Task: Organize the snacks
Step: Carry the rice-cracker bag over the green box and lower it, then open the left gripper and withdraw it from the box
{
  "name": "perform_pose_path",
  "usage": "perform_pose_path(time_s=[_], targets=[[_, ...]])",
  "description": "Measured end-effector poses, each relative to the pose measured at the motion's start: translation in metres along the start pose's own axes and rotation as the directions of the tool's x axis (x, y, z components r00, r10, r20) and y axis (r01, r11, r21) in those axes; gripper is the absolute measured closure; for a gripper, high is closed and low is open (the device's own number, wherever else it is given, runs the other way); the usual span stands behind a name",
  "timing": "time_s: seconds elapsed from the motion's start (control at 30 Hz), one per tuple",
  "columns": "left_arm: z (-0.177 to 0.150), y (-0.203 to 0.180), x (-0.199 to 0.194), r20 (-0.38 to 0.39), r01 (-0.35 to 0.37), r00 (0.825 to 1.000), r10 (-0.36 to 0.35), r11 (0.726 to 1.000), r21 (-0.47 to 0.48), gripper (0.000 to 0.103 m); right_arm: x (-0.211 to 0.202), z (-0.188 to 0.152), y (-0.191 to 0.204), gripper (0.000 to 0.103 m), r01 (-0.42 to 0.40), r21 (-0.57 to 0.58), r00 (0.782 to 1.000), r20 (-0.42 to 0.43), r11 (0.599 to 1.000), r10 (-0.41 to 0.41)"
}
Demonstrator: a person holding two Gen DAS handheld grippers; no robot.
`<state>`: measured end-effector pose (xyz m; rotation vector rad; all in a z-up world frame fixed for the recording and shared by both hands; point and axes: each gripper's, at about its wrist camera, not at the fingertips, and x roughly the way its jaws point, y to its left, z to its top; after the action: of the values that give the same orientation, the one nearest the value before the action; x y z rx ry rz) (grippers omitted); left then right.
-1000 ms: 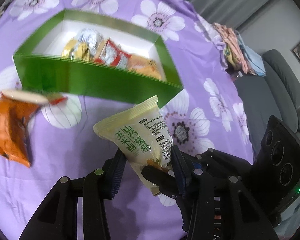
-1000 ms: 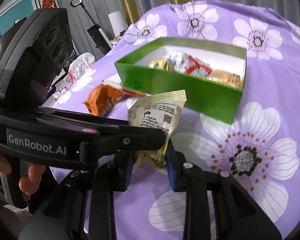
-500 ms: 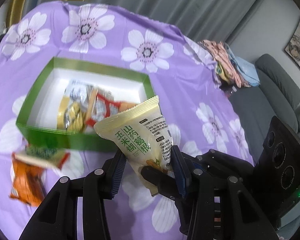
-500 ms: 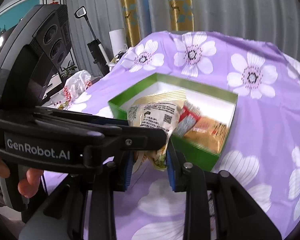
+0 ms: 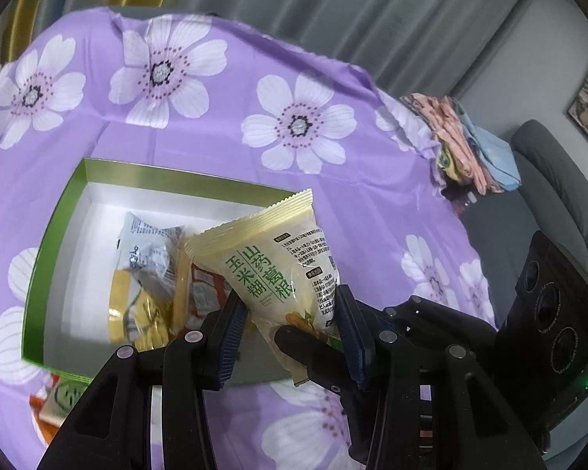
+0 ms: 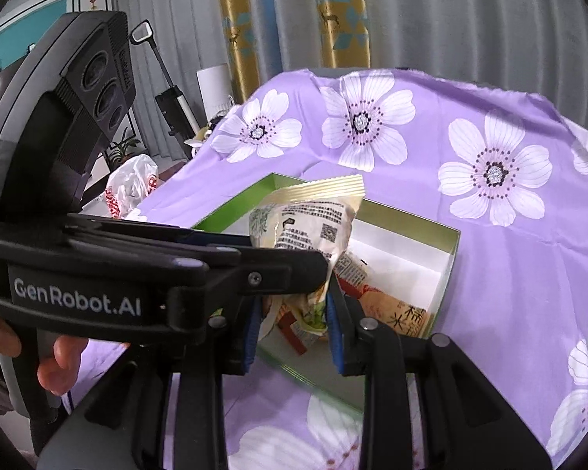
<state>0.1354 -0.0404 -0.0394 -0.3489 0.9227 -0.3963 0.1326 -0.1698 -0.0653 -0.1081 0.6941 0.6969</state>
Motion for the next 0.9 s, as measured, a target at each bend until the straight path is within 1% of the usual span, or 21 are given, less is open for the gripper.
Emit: perform_pose_path(time_s=[0.13,0.3,0.4,0.5,0.57,0.6,0.63,0.67,0.7,0.77,0.8,0.83,0.9], targets=[[0.007,0.018,0.02,-0.042,0.002,0.999,-0.003,1.0,-0.027,0.058,0.023,0.001,-0.009,0.073,-0.013,0.026,0.999,-0.042,1.0,0.014],[0.007,0.04,0.044,-0.098,0.001,0.995,-0.009,0.996,-0.084,0.058,0.051,-0.004,-0.016,0.072,-0.02,0.057,0.994,-0.11,0.998,0.026],[0.005,0.046,0.053,-0.122,-0.007,0.993,-0.005,0.995,-0.099,0.058,0.062,-0.008,-0.017,0.072,-0.007,0.065,0.989,-0.144,0.998,0.017],[0.003,0.05,0.058,-0.132,-0.016,0.991,0.001,0.993,-0.116,0.058,0.066,-0.008,-0.014,0.068,0.017,0.046,0.987,-0.158,0.999,-0.01],[0.003,0.051,0.059,-0.135,-0.026,0.991,0.01,0.992,-0.122,0.058,0.067,-0.009,-0.015,0.067,0.021,0.051,0.986,-0.165,0.998,-0.012],[0.003,0.05,0.06,-0.135,-0.032,0.991,0.015,0.992,-0.122,0.056,0.066,-0.009,-0.015,0.067,0.024,0.056,0.986,-0.167,0.998,-0.014],[0.002,0.05,0.06,-0.135,-0.042,0.99,0.026,0.992,-0.12,0.053,0.066,-0.01,-0.016,0.063,0.025,0.06,0.986,-0.167,0.998,-0.015],[0.002,0.05,0.06,-0.135,-0.063,0.99,0.047,0.992,-0.113,0.052,0.064,-0.01,-0.017,0.059,0.029,0.065,0.987,-0.162,0.997,-0.018],[0.002,0.049,0.059,-0.134,-0.08,0.989,0.066,0.991,-0.105,0.051,0.061,-0.01,-0.018,0.057,0.033,0.07,0.988,-0.154,0.997,-0.022],[0.002,0.051,0.057,-0.13,-0.091,0.989,0.077,0.99,-0.109,0.044,0.056,-0.01,-0.02,0.045,0.052,0.079,0.989,-0.141,0.996,-0.04],[0.003,0.052,0.055,-0.127,-0.099,0.988,0.084,0.989,-0.114,0.036,0.054,-0.01,-0.021,0.043,0.06,0.08,0.99,-0.134,0.995,-0.049],[0.003,0.052,0.052,-0.12,-0.111,0.988,0.097,0.987,-0.114,0.026,0.05,-0.01,-0.023,0.041,0.066,0.083,0.991,-0.125,0.994,-0.055],[0.005,0.052,0.046,-0.103,-0.123,0.988,0.112,0.986,-0.114,0.022,0.043,-0.01,-0.025,0.039,0.072,0.093,0.991,-0.115,0.993,-0.061]])
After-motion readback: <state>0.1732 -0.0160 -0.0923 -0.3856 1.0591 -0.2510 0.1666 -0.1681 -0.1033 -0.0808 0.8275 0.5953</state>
